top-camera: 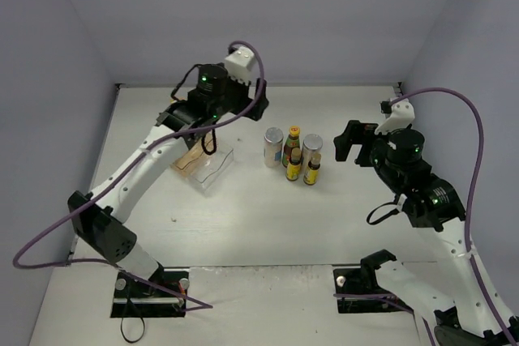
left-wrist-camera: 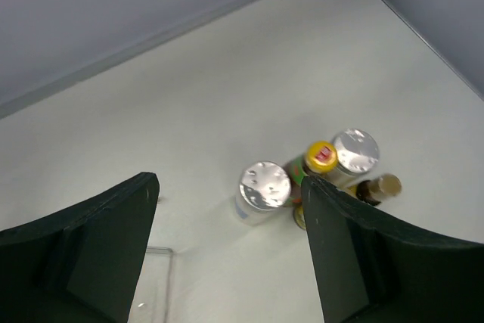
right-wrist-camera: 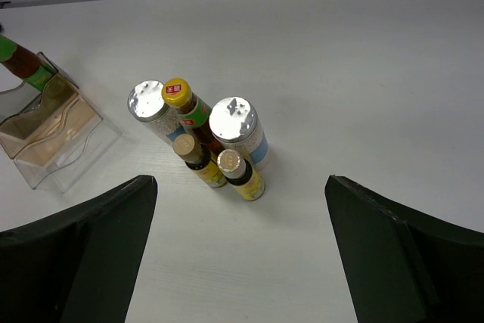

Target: Organize the condiment bottles

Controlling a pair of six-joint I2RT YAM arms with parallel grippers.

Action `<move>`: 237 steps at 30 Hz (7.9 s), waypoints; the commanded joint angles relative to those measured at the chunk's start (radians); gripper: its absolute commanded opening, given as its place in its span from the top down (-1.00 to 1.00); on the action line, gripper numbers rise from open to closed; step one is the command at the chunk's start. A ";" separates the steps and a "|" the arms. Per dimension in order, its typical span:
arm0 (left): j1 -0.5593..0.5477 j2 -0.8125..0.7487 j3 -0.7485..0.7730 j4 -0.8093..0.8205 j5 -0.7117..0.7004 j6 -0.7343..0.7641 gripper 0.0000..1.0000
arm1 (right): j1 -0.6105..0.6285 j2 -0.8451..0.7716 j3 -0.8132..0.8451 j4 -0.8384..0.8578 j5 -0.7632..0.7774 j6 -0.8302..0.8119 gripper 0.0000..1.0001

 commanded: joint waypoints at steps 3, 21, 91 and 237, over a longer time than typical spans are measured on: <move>-0.099 0.115 0.075 0.055 0.019 0.007 -0.52 | 0.008 -0.012 0.044 0.038 0.013 -0.007 -1.00; -0.249 0.359 0.195 0.095 -0.076 0.038 -0.52 | 0.008 -0.056 0.033 -0.006 0.019 0.005 -1.00; -0.012 0.338 0.468 0.066 -0.266 0.127 1.00 | 0.008 -0.053 0.047 0.015 -0.012 -0.015 -1.00; -0.170 0.325 0.081 -0.014 -0.233 -0.017 -0.48 | 0.008 -0.053 -0.031 0.064 -0.081 0.004 -1.00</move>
